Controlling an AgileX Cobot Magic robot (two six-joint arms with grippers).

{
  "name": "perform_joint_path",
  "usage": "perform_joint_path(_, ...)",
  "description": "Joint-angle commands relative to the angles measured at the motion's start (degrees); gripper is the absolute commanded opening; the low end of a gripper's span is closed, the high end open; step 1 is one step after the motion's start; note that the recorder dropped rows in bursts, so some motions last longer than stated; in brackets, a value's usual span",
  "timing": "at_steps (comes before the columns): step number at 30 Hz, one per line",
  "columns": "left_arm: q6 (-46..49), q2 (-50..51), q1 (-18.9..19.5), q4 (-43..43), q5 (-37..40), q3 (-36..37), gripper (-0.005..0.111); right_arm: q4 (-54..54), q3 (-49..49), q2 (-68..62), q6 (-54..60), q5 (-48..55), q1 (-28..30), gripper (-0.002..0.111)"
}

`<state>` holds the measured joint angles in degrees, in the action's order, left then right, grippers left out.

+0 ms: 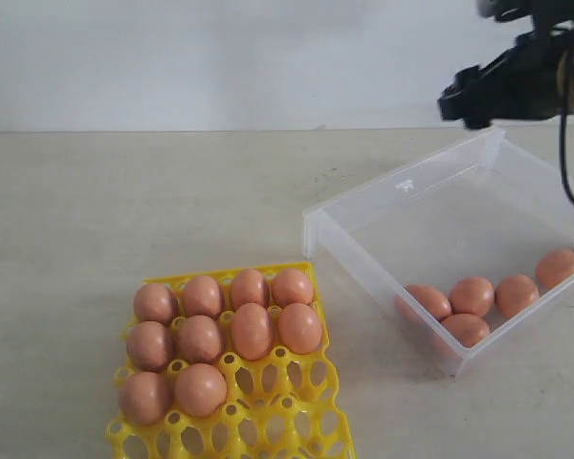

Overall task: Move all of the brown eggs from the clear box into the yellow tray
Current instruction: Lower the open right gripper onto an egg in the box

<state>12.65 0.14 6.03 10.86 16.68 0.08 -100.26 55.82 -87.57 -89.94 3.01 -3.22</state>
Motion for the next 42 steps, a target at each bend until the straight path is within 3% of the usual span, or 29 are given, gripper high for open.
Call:
perform_joint_path(1,0.41,-0.14,0.14,0.29,-0.31,-0.08,0.004,0.32,-0.19,4.06,0.24,26.72,0.38,0.066)
perform_joint_path(5,0.41,-0.14,0.14,0.29,-0.42,-0.08,0.004,0.32,1.13,4.75,6.95,43.31,1.26,0.066)
perform_joint_path(8,0.41,-0.14,0.14,0.29,-0.42,-0.08,0.004,0.41,2.00,4.75,19.61,46.07,3.96,0.066)
perform_joint_path(11,0.41,-0.14,0.14,0.29,-0.42,-0.08,0.004,18.80,4.47,4.23,31.74,46.58,8.59,0.059)
perform_joint_path(16,0.41,-0.14,0.14,0.29,-0.42,-0.08,0.004,61.93,6.21,2.88,65.38,51.58,16.03,0.032)
perform_joint_path(21,0.41,-0.14,0.14,0.29,-0.42,-0.08,0.004,86.41,6.56,3.00,86.67,66.19,14.54,0.023)
perform_joint_path(25,0.41,-0.14,0.14,0.29,-0.42,-0.08,0.004,102.08,6.84,3.00,102.49,66.95,9.68,0.023)
perform_joint_path(30,0.41,-0.14,0.14,0.29,-0.42,-0.08,0.004,102.00,9.30,1.55,109.08,66.95,1.49,0.024)
perform_joint_path(32,0.41,-0.14,0.14,0.29,-0.42,-0.08,0.004,100.98,10.85,-0.20,110.45,66.95,-1.24,0.035)
perform_joint_path(35,0.41,-0.14,0.14,0.29,-0.42,-0.08,0.004,99.32,12.33,-4.02,116.98,66.60,-4.29,0.060)
perform_joint_path(37,0.41,-0.14,0.14,0.29,-0.42,-0.08,0.004,98.69,12.90,-6.59,119.36,60.25,-5.52,0.068)
perform_joint_path(42,0.41,-0.14,0.14,0.29,-0.42,-0.08,0.004,98.46,12.88,-12.22,121.04,50.36,-6.02,0.069)
